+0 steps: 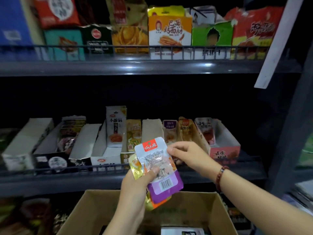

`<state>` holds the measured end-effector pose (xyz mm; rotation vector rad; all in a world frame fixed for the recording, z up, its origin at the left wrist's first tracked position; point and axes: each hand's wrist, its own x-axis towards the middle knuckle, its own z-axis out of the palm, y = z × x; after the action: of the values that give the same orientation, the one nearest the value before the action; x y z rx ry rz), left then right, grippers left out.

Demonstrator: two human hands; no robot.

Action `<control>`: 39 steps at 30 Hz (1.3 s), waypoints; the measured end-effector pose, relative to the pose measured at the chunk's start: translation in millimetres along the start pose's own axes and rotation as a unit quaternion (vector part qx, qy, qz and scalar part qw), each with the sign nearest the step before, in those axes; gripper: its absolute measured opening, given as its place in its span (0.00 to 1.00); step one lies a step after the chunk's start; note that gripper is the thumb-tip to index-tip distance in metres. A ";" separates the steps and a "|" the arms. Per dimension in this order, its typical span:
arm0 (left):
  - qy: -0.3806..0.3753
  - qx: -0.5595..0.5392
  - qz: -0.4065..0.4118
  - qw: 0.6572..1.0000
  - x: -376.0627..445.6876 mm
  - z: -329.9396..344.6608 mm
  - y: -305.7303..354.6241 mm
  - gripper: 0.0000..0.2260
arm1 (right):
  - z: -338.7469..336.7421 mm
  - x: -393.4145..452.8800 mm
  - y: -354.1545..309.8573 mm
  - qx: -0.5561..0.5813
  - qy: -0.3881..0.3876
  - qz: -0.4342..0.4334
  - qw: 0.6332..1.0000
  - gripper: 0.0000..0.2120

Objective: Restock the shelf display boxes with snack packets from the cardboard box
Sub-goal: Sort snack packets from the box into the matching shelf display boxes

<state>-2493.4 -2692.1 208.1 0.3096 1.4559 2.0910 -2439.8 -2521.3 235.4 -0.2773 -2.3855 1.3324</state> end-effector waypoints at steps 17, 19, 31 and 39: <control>0.142 0.036 0.100 0.984 -8.0 -89.8 21.1 0.08 | 113.3 1.2 -56.4 0.006 0.115 0.043 0.992 0.09; 0.118 0.026 0.097 0.988 -4.2 -91.3 24.0 0.09 | 123.7 -0.7 -57.5 0.011 0.112 0.020 0.993 0.08; 0.004 -0.045 0.063 0.997 2.2 -90.4 23.1 0.09 | 136.1 -5.9 -37.8 0.021 0.028 -0.011 0.999 0.09; -0.007 0.021 0.042 0.999 9.4 -75.6 14.8 0.09 | 92.2 11.4 -25.4 0.177 -0.030 0.137 0.974 0.17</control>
<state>-2542.7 -2749.7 191.6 0.4086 1.5029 2.1226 -2489.2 -2601.8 216.3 -0.4802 -2.1587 1.8850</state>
